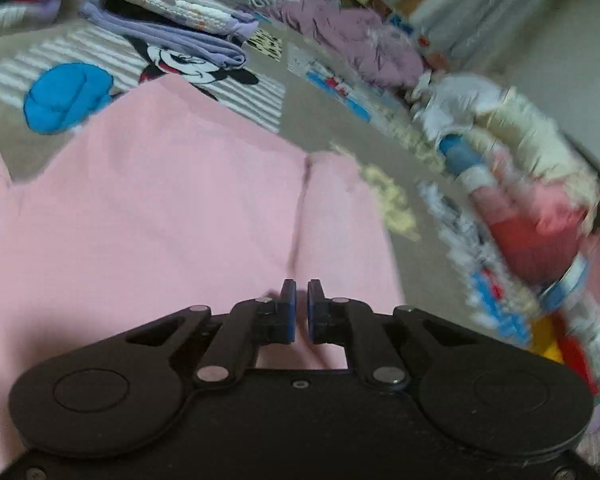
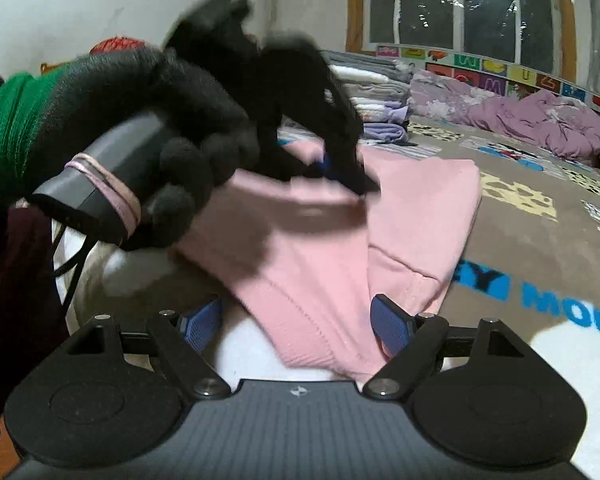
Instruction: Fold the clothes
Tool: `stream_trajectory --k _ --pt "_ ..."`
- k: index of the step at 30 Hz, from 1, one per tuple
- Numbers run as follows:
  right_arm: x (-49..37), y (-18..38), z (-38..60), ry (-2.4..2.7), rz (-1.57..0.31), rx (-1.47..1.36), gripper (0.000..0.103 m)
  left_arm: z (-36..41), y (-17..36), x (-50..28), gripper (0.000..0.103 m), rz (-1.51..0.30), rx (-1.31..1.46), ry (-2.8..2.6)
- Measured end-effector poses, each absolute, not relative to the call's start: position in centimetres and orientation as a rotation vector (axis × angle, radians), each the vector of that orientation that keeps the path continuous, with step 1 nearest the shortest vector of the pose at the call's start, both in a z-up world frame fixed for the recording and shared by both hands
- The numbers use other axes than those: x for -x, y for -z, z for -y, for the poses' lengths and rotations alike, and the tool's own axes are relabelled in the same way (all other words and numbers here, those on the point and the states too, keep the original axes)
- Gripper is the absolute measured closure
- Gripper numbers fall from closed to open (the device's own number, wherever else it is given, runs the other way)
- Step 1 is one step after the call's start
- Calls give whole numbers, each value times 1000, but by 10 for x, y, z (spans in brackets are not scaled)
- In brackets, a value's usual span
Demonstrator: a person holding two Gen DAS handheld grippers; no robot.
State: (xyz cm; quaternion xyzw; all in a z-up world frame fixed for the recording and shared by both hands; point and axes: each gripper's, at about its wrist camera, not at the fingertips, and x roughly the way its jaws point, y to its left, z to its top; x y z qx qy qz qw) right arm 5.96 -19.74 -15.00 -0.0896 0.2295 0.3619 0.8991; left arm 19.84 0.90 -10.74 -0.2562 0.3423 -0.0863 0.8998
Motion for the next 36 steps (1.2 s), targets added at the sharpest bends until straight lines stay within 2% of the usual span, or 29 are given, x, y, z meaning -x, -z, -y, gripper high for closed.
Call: stream_trajectory --k 3,6,10,13,15,17,25,30,32,33,34,36 --pt "-56 146 201 -767 -477 164 24 -12 101 -194 99 -677 479 197" --pt "-41 131 206 -774 -391 162 26 1 89 -185 99 -644 425 290" --pt "-39 123 212 -676 -298 162 26 36 93 -179 91 -634 302 420" --pt "-55 126 216 -620 -317 140 26 52 117 -181 82 -689 134 400" --pt "-65 135 211 -644 -406 145 23 62 133 -182 80 -722 26 386" --pt "-69 149 199 -641 -493 216 22 59 134 -180 79 -717 40 383" --pt "-51 141 201 -650 -467 219 21 80 113 -145 77 -557 -86 392" --pt "-41 140 198 -637 -497 248 22 87 132 -150 74 -650 -151 388" --pt "-39 137 199 -629 -503 240 22 80 124 -149 68 -644 -106 383" --pt "-37 135 201 -624 -499 234 22 73 120 -145 56 -613 -84 371" --pt "-33 132 202 -618 -487 231 23 66 114 -140 51 -584 -52 361" --pt "-25 127 204 -608 -448 224 23 47 106 -135 49 -568 46 344"
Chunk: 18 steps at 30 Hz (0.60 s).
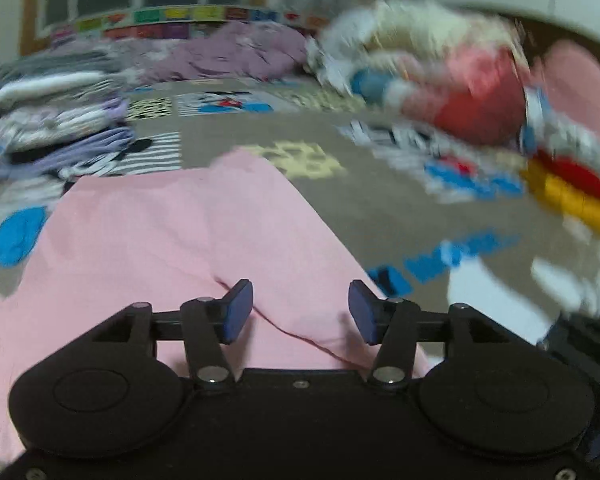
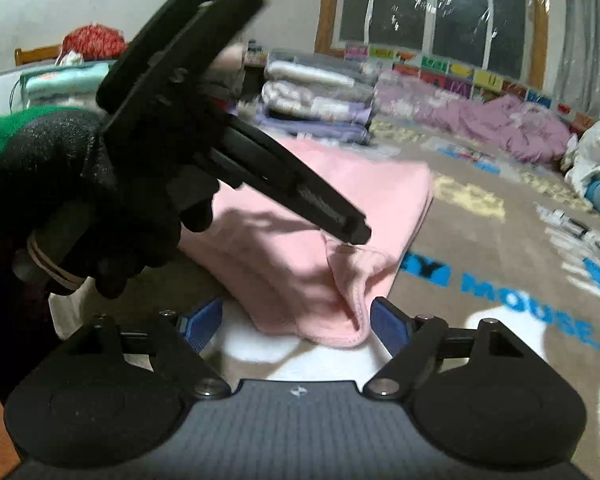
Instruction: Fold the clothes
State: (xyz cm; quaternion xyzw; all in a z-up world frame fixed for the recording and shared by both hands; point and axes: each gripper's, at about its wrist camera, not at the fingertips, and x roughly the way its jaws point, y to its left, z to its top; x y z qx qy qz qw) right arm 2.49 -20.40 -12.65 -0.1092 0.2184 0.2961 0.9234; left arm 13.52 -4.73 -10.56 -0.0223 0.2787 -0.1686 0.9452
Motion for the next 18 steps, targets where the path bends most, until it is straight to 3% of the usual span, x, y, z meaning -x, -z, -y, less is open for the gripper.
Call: stream_trajectory --k 4,18 --pt "-15 117 203 -609 -380 212 23 5 96 -126 36 -556 190 264" --pt "-27 110 214 -624 -463 -39 25 -191 121 -73 33 -496 824 -206"
